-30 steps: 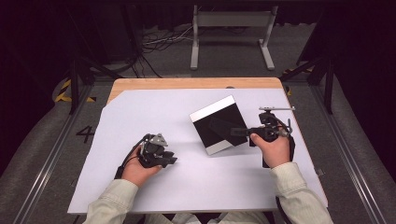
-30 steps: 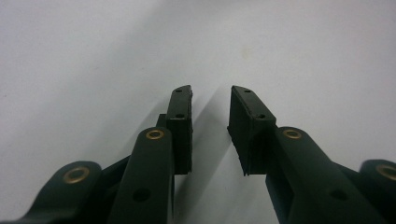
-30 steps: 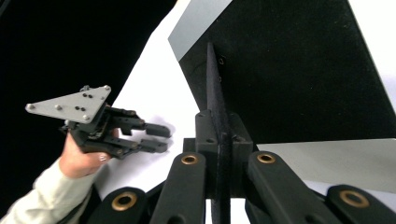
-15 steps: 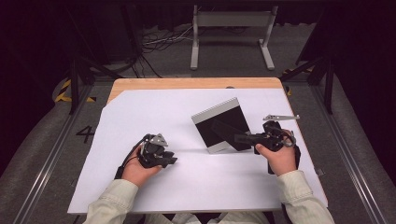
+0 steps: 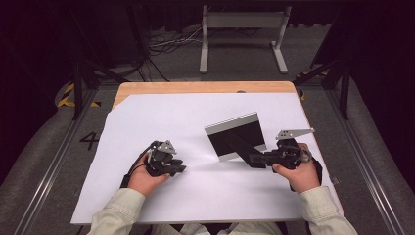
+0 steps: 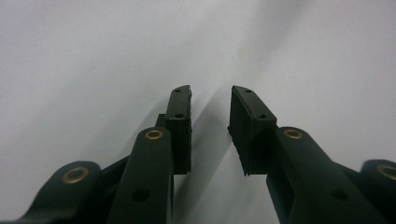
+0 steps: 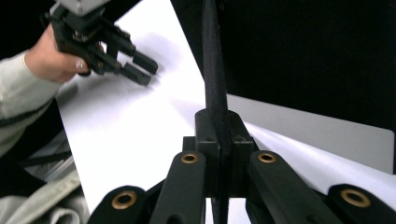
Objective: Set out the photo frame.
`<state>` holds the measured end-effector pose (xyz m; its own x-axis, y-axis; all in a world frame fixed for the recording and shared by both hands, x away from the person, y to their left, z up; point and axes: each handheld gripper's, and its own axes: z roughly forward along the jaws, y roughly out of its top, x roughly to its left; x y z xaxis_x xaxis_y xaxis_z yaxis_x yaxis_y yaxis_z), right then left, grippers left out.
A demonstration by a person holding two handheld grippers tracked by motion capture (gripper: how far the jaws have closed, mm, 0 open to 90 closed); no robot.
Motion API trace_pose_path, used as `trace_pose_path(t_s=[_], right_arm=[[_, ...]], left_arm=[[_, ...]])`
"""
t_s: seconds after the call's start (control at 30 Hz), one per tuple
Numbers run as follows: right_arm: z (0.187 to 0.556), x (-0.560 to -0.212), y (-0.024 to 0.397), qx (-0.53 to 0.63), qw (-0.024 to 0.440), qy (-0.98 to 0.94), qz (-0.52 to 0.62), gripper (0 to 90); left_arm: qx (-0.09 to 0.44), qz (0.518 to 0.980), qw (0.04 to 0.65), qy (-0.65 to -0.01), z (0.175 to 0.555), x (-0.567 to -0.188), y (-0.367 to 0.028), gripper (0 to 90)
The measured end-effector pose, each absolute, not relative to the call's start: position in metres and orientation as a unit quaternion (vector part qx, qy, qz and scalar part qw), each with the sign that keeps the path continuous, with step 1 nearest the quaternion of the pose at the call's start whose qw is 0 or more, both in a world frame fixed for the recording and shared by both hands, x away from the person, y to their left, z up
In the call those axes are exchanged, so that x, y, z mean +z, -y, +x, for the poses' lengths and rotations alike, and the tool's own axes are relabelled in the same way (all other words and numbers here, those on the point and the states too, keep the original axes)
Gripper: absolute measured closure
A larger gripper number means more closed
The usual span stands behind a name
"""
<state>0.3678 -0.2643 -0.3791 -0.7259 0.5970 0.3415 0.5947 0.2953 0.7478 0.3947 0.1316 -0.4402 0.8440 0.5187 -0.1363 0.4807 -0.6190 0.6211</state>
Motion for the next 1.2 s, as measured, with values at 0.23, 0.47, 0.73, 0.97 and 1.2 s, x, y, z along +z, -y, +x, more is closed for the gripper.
trace_pose_path(t_s=[0.23, 0.47, 0.73, 0.97, 1.2], right_arm=[[0.362, -0.385, 0.268, 0.445, -0.006, -0.820, 0.361, 87.0], [0.361, -0.391, 0.272, 0.438, -0.013, -0.825, 0.357, 86.9], [0.358, -0.398, 0.274, 0.426, -0.017, -0.833, 0.352, 86.8], [0.356, -0.404, 0.275, 0.416, -0.016, -0.840, 0.349, 86.5], [0.354, -0.410, 0.276, 0.408, -0.018, -0.843, 0.350, 86.1]], left_arm=[[0.029, 0.900, 0.336, -0.277, 0.395, -0.440, -0.131, 70.1], [0.027, 0.900, 0.336, -0.275, 0.395, -0.440, -0.131, 70.1], [0.028, 0.900, 0.336, -0.275, 0.394, -0.440, -0.130, 70.0], [0.027, 0.900, 0.335, -0.276, 0.394, -0.440, -0.130, 70.0], [0.027, 0.901, 0.336, -0.273, 0.395, -0.439, -0.129, 69.6]])
